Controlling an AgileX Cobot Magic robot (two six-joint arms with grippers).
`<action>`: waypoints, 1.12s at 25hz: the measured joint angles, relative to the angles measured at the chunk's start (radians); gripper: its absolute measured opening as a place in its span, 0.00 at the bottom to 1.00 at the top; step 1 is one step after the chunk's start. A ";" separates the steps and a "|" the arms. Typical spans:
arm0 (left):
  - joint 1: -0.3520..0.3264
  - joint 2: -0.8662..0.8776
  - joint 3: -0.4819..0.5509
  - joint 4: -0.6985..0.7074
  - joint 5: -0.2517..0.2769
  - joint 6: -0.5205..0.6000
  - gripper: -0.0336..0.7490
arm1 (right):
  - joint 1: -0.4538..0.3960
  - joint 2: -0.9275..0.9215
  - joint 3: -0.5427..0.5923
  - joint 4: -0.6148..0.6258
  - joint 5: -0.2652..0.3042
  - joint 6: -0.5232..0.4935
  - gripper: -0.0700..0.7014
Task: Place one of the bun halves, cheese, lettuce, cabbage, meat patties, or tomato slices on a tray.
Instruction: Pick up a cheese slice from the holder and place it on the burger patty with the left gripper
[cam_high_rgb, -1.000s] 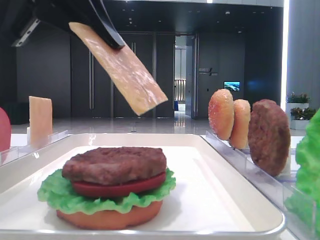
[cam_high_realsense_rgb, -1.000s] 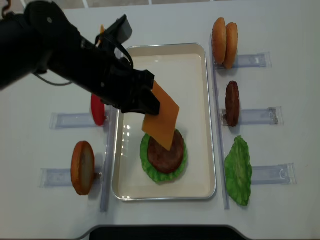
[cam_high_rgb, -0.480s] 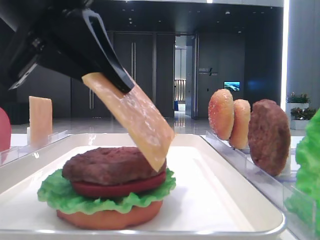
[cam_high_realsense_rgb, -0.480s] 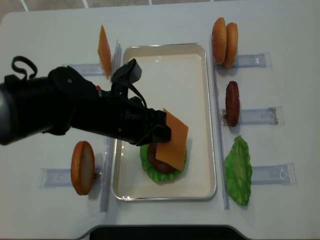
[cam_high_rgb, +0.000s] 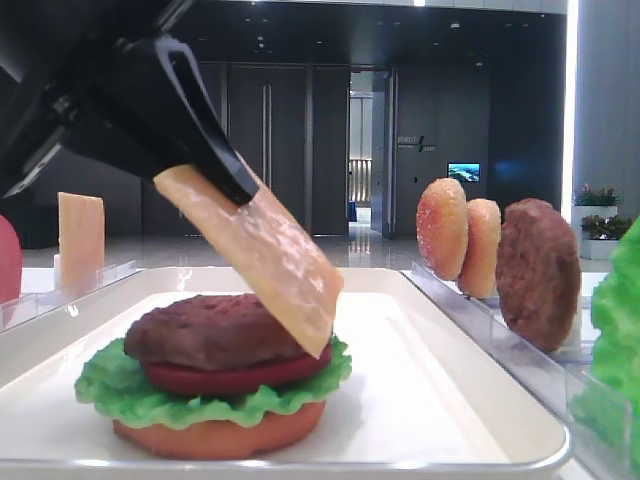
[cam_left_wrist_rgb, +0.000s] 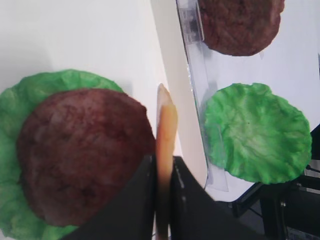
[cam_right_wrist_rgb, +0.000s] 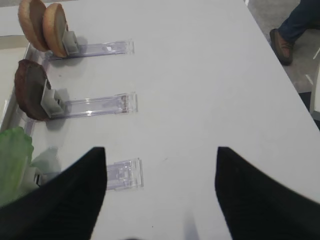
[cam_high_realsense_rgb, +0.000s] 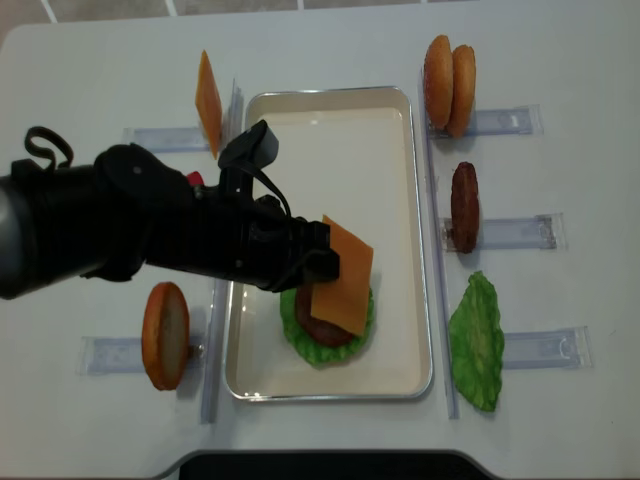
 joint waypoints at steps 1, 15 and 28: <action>0.000 0.000 0.008 0.000 -0.001 0.000 0.09 | 0.000 0.000 0.000 0.000 0.000 0.000 0.67; 0.000 -0.005 0.039 -0.002 -0.101 0.018 0.09 | 0.000 0.000 0.000 0.000 0.000 0.000 0.67; 0.000 -0.007 0.059 -0.009 -0.110 0.018 0.13 | 0.000 0.000 0.000 0.000 0.000 0.000 0.67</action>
